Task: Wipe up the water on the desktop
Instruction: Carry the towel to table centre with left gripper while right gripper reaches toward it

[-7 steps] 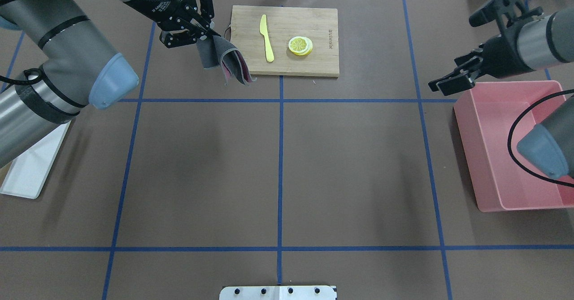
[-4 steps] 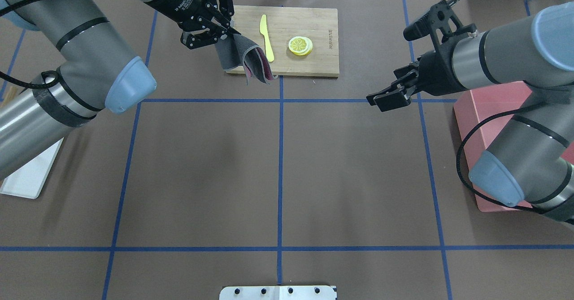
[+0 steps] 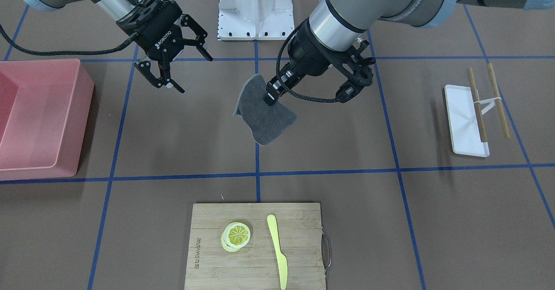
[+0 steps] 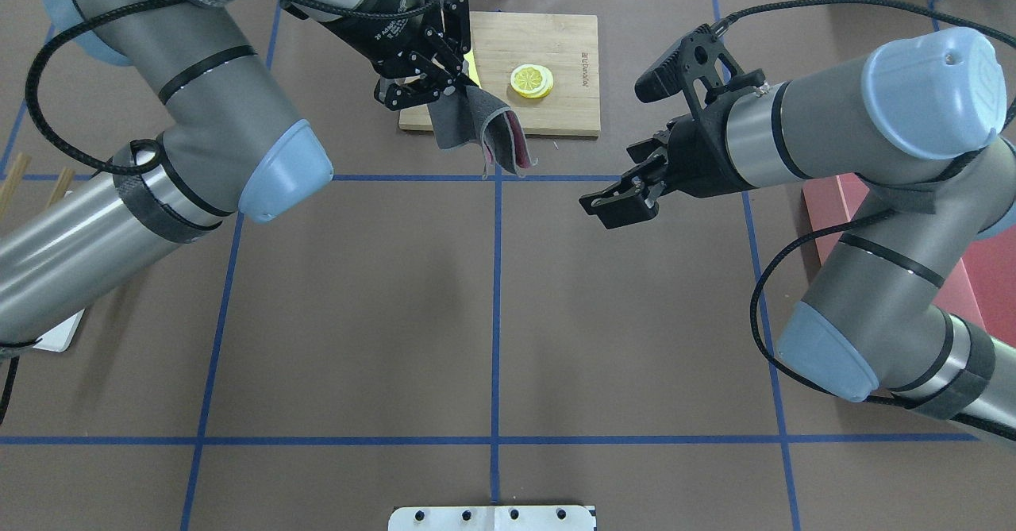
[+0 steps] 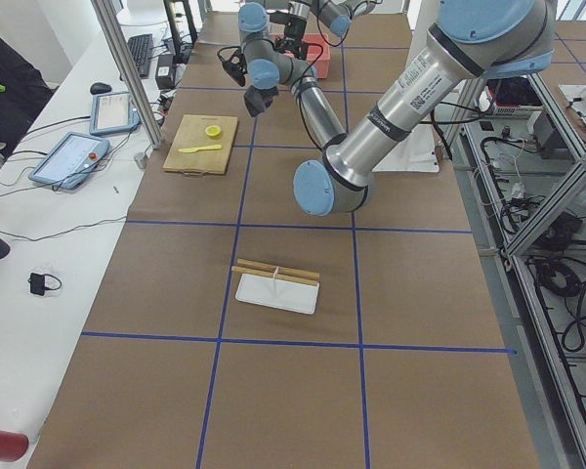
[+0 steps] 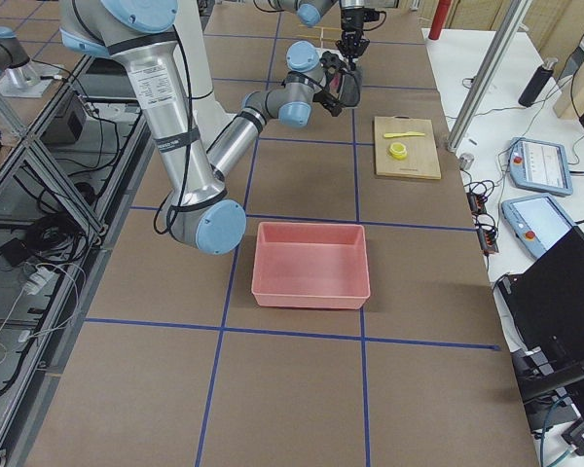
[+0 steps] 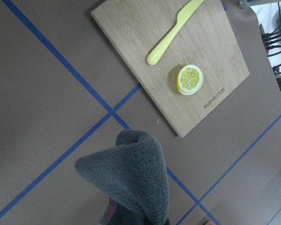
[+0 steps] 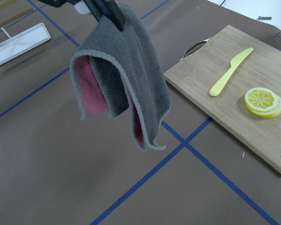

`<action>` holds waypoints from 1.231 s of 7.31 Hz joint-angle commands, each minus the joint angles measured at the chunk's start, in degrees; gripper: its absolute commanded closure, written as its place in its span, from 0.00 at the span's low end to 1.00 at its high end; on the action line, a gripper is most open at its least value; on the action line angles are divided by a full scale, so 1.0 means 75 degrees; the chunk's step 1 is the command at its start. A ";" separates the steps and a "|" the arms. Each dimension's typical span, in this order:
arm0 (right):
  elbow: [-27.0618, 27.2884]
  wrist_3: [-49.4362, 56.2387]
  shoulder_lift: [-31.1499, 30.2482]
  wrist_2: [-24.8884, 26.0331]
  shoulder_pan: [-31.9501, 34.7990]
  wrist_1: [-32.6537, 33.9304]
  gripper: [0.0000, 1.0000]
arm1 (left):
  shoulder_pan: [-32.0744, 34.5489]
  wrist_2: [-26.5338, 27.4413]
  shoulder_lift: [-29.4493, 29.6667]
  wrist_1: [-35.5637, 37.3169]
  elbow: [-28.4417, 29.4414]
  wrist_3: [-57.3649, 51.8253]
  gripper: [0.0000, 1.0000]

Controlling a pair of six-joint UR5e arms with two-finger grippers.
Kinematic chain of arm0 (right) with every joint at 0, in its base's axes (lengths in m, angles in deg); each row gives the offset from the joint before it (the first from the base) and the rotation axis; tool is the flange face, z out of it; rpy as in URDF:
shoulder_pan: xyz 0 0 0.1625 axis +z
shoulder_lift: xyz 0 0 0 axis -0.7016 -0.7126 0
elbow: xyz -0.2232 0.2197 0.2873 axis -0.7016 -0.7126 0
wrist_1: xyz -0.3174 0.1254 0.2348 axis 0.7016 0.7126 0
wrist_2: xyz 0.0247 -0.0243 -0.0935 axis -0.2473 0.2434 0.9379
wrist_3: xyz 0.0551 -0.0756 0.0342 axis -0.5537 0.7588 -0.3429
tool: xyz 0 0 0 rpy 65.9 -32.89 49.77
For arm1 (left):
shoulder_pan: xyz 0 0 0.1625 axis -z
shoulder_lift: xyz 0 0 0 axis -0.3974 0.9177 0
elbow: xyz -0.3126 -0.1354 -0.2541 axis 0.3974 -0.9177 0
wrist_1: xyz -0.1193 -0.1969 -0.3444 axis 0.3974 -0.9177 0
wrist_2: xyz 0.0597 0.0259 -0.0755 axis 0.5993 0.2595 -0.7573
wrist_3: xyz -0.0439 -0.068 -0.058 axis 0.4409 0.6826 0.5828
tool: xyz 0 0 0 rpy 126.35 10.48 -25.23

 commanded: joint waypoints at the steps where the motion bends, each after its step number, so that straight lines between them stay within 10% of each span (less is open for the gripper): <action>1: 0.0023 -0.0009 0.0074 0.0072 -0.0120 0.0003 0.00 | -0.0307 0.0000 0.0234 0.0108 0.0050 0.0230 1.00; 9: -0.0058 -0.0021 0.0496 0.0963 -0.0800 0.0003 0.02 | -0.0565 0.0000 0.0270 0.0096 0.0097 0.0688 1.00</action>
